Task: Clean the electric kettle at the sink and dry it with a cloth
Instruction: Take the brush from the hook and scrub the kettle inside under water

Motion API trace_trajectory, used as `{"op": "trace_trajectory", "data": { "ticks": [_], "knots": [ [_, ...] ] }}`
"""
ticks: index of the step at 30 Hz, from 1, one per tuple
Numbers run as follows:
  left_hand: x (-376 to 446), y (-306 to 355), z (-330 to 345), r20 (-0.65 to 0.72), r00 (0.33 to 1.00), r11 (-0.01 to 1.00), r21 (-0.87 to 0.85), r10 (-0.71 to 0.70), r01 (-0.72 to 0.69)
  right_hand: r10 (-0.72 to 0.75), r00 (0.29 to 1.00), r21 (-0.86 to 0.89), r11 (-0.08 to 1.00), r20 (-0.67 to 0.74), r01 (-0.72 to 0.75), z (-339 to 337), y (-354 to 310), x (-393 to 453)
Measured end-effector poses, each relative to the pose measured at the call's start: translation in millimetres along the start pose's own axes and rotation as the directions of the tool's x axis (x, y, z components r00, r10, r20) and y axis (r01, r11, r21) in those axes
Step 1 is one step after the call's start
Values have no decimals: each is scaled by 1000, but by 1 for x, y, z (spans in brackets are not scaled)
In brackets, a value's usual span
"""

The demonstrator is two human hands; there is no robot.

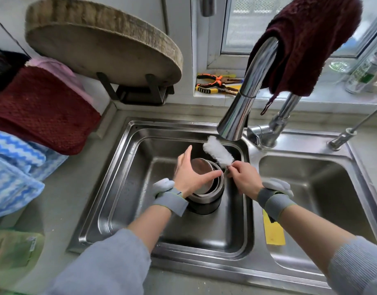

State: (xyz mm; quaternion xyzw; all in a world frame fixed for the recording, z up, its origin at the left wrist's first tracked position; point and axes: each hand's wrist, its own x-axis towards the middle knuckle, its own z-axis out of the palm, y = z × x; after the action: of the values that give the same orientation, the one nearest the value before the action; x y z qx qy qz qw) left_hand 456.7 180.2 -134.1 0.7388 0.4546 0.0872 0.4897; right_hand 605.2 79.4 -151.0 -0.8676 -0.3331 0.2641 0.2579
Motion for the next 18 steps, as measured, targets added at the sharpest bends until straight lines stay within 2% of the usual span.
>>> {"op": "trace_trajectory", "data": {
  "ticks": [4, 7, 13, 18],
  "knots": [
    [7, 7, 19, -84, 990, 986, 112, -113, 122, -18, 1000, -61, 998, 15, 19, -12, 3, 0],
    [7, 0, 9, -91, 992, 995, 33, -86, 89, -46, 998, -72, 996, 36, 48, -22, 12, -3],
    [-5, -29, -31, 33, 999, 986, -164, -29, 34, -171, 980, -15, 985, 105, 174, -29, 13, -14],
    [-20, -44, -39, 43, 998, 970, -242, 46, -34, -206, 950, -2, 977, 233, 213, -27, -3, -32]
  ]
}}
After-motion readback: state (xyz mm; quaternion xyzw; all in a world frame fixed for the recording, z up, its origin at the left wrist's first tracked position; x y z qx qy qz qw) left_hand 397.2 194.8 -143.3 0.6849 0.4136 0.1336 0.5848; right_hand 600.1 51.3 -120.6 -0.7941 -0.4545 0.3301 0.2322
